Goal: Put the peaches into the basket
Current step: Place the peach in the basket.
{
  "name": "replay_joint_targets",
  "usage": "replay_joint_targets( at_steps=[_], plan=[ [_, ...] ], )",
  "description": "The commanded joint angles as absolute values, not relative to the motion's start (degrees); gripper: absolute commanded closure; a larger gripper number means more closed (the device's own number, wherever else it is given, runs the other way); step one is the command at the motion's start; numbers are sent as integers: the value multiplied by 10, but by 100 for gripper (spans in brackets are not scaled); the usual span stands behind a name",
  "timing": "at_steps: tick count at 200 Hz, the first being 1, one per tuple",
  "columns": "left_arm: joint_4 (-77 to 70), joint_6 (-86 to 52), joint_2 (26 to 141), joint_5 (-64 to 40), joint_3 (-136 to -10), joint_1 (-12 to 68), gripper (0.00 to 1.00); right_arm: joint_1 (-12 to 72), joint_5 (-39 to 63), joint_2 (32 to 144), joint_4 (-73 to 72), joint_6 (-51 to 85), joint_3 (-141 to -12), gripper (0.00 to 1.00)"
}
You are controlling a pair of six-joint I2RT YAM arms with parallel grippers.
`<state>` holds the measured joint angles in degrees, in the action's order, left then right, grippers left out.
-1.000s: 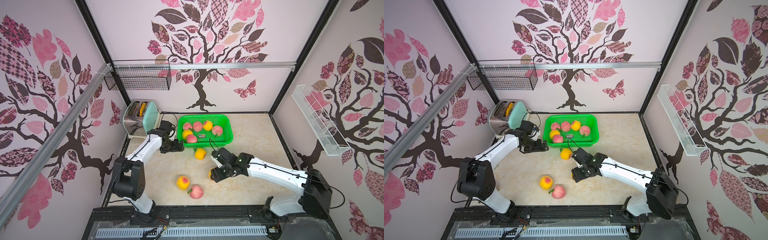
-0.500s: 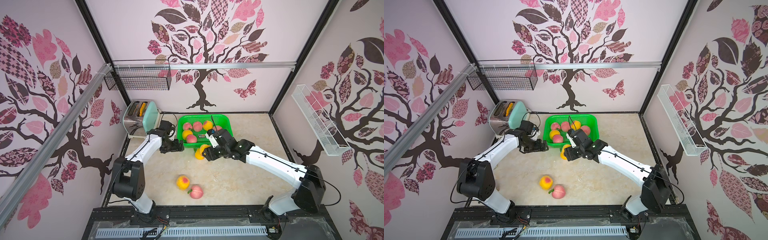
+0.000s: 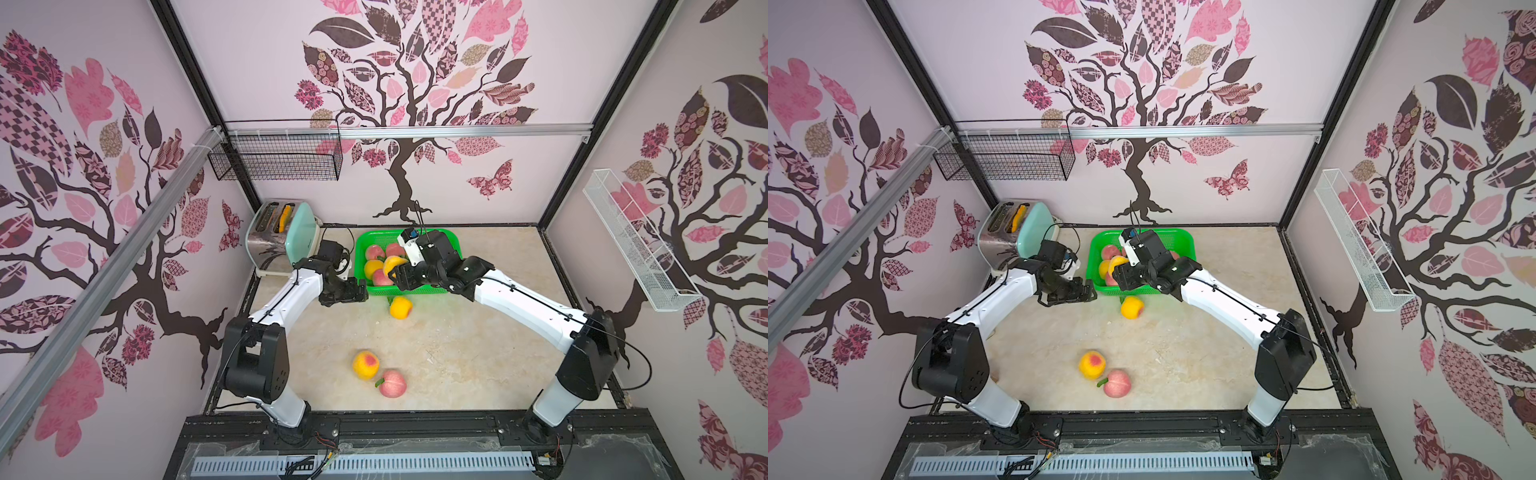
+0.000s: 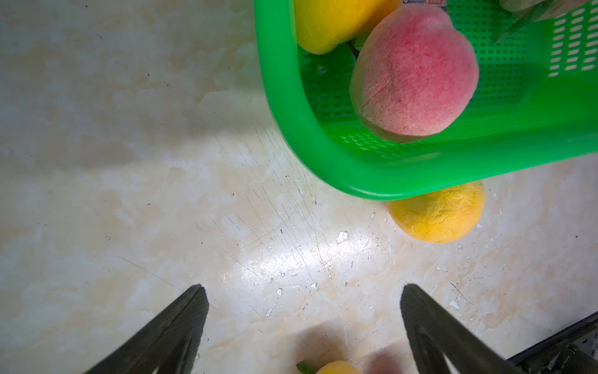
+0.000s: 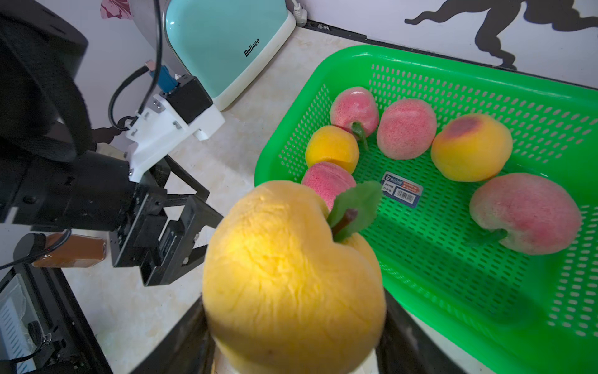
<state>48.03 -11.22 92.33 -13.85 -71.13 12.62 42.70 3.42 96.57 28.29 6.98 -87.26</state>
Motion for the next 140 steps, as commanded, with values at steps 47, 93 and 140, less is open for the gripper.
replay_joint_targets(
  at_steps=[47, 93, 140],
  plan=[
    [460, -120, 908, -172, -706, 123, 3, 385, 40, 1045, 271, 68, -960, 30],
    [459, -121, 907, -185, -704, 123, 3, 361, 66, 1099, 251, 81, -982, 30],
    [457, -122, 904, -190, -699, 123, 3, 339, 85, 1167, 238, 99, -1017, 30]
  ],
)
